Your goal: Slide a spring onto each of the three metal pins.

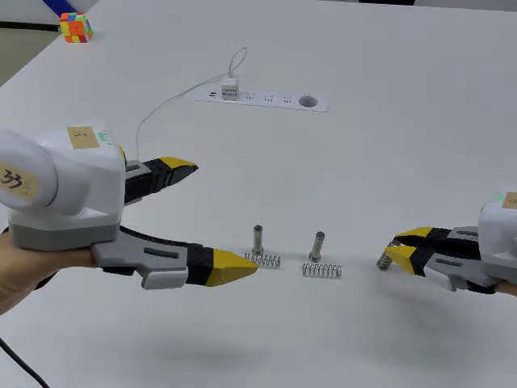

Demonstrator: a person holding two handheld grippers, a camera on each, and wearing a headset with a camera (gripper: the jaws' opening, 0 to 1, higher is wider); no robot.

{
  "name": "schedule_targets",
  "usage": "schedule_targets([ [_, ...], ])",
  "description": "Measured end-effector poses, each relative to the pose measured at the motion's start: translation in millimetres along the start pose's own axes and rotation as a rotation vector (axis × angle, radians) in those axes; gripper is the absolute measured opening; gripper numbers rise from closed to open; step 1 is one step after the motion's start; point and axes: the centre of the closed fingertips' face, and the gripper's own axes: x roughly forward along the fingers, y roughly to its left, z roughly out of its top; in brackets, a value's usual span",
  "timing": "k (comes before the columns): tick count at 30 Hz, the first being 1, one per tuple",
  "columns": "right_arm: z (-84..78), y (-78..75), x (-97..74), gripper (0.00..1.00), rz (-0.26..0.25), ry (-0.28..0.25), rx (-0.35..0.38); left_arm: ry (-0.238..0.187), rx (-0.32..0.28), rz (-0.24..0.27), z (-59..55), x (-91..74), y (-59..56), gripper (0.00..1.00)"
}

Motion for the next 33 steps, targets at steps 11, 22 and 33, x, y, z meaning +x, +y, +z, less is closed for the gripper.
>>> schedule_targets([
  [11,22.9,3.7,-7.3,0.15,0.002,-0.029,-0.050,-0.021,-0.008,0.027,5.8,-7.6,4.9,0.94],
  [22,33.1,24.3,-7.4,0.16,0.061,-0.015,-0.145,-0.014,0.001,0.040,6.4,-12.1,4.4,0.94],
  [33,36.8,44.5,8.7,0.16,0.120,-0.009,-0.180,-0.008,-0.015,0.043,0.8,-18.8,6.2,0.94],
])
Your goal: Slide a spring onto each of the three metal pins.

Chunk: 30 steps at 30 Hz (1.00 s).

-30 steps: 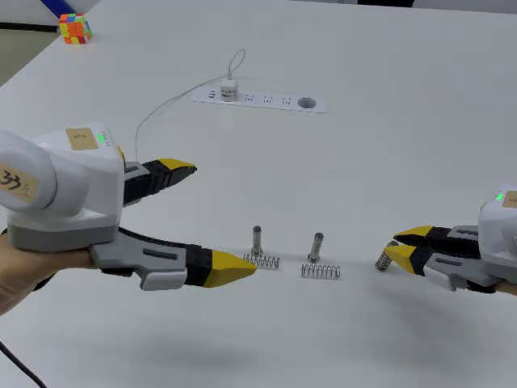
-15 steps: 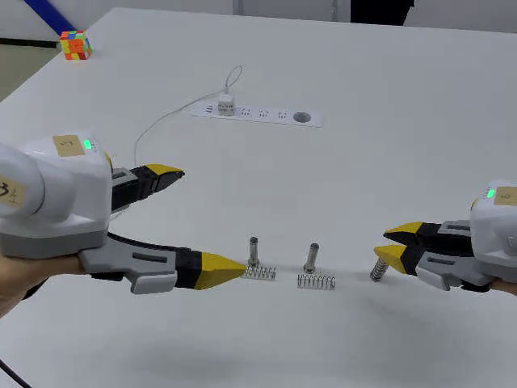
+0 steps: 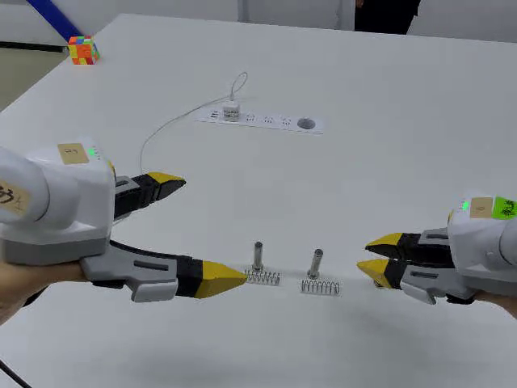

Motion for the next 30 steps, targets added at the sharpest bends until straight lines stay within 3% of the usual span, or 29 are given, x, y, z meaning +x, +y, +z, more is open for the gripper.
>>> schedule_targets([
  [7,-7.6,15.8,19.9,0.16,0.057,0.049,-0.048,0.008,-0.017,0.018,-7.0,-6.1,6.7,0.94],
  [18,-24.8,25.5,41.4,0.16,0.110,0.126,-0.108,0.031,-0.040,0.015,-18.2,-1.5,5.0,0.93],
  [24,-37.7,26.2,51.8,0.16,0.116,0.170,-0.111,0.042,-0.047,0.001,-22.1,5.8,2.0,0.93],
  [30,-40.7,26.9,58.5,0.16,0.111,0.190,-0.110,0.037,-0.064,0.008,-23.7,7.0,5.6,0.93],
])
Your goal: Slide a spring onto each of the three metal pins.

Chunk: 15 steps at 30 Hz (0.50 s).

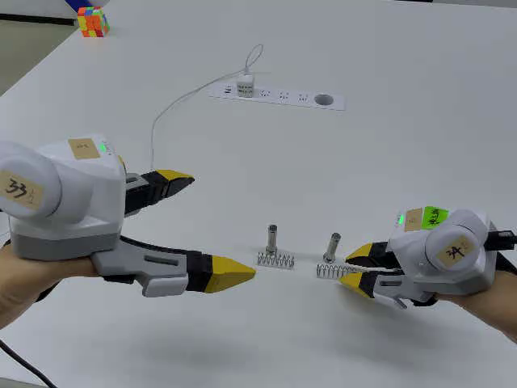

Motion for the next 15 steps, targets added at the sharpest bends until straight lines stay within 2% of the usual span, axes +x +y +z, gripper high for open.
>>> schedule_targets([
  [8,-7.8,3.9,3.7,0.16,0.021,0.036,-0.001,0.005,-0.008,0.003,-2.8,-0.6,2.8,0.92],
  [15,-7.8,4.9,3.0,0.15,0.032,0.032,0.019,0.003,-0.012,0.002,-2.9,0.0,2.3,0.92],
])
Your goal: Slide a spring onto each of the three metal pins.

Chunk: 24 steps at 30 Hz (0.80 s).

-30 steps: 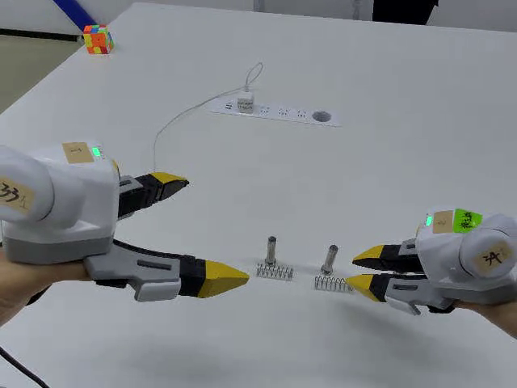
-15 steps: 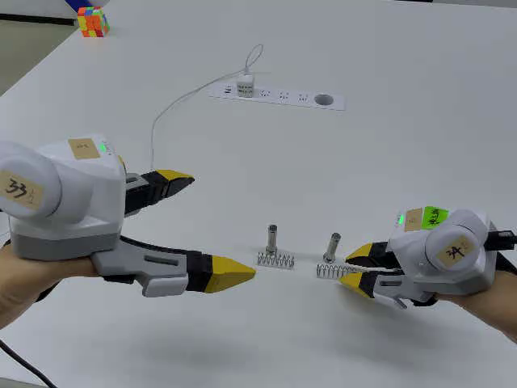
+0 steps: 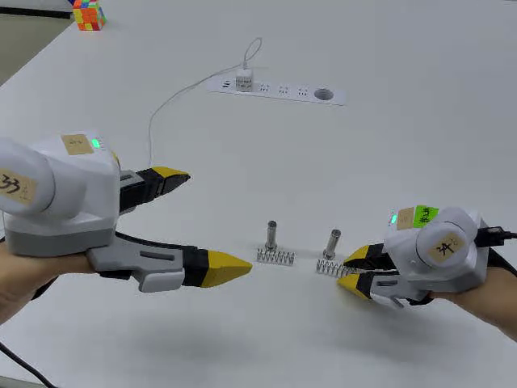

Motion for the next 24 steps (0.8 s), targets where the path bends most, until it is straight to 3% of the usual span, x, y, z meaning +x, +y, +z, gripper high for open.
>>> schedule_targets([
  [10,-0.8,1.1,1.3,0.11,0.014,0.020,0.044,-0.012,0.000,-0.004,5.1,-1.3,0.4,0.92],
  [13,-0.8,-1.8,1.4,0.11,-0.008,0.024,0.035,-0.030,0.007,0.007,8.7,-2.3,1.7,0.92],
  [24,11.0,-1.5,-13.1,0.10,-0.012,-0.007,0.035,-0.007,0.016,-0.017,2.9,1.2,-6.6,0.90],
])
